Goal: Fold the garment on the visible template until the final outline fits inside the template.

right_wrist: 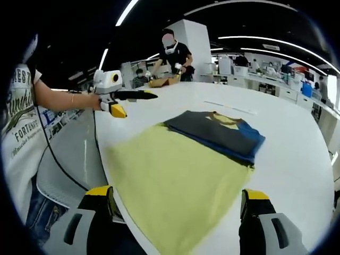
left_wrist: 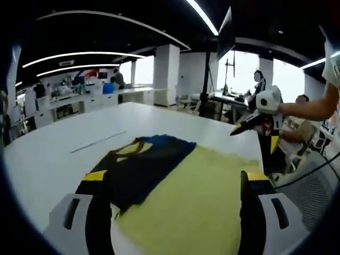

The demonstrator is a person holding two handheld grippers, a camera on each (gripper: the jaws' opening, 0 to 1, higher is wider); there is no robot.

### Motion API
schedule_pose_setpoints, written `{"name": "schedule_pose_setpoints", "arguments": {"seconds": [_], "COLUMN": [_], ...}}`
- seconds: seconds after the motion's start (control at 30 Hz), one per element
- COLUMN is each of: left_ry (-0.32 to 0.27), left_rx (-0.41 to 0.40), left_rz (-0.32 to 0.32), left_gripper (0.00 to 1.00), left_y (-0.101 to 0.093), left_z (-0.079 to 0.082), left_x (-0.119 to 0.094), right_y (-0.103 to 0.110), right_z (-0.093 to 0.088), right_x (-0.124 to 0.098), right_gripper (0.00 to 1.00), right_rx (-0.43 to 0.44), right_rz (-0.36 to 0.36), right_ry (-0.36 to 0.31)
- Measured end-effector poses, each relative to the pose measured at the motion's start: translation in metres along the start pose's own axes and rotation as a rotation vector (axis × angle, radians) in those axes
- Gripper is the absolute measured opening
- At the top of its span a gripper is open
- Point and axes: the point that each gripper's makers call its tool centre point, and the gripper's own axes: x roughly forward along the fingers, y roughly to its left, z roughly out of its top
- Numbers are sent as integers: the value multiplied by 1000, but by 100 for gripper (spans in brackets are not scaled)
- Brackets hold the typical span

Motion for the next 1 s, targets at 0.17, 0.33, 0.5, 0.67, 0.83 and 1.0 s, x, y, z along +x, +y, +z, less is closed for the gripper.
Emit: {"name": "schedule_pose_setpoints", "arguments": {"seconds": [0.17,0.33,0.5,0.67,0.83,1.0], "left_ry": [39,93,160,252,336,397], "left_rx": [12,44,77,138,191,212], "left_rz": [-28,-64,-111,-170,-221,-230], "left_gripper": [94,86,76,64,46,38], "left_y": [-13,-29,-43,-57,-70,-77], "left_z": [-22,-44,-64,-90,-113,-132], "left_x": [-21,-34,-43,-53,-63,-68], "right_y": [4,11,19,25,28,26], "right_z": [-14,-27,-42,-60,-71,-82], "right_x": [0,2,3,4,6,6], "right_gripper": [96,92,83,69,52,42], "right_rx": [-28,-61,-107,-177,-232,-265], "right_rz": [8,22,36,42,42,39], "right_ry": [45,79,129,192,239,293]}}
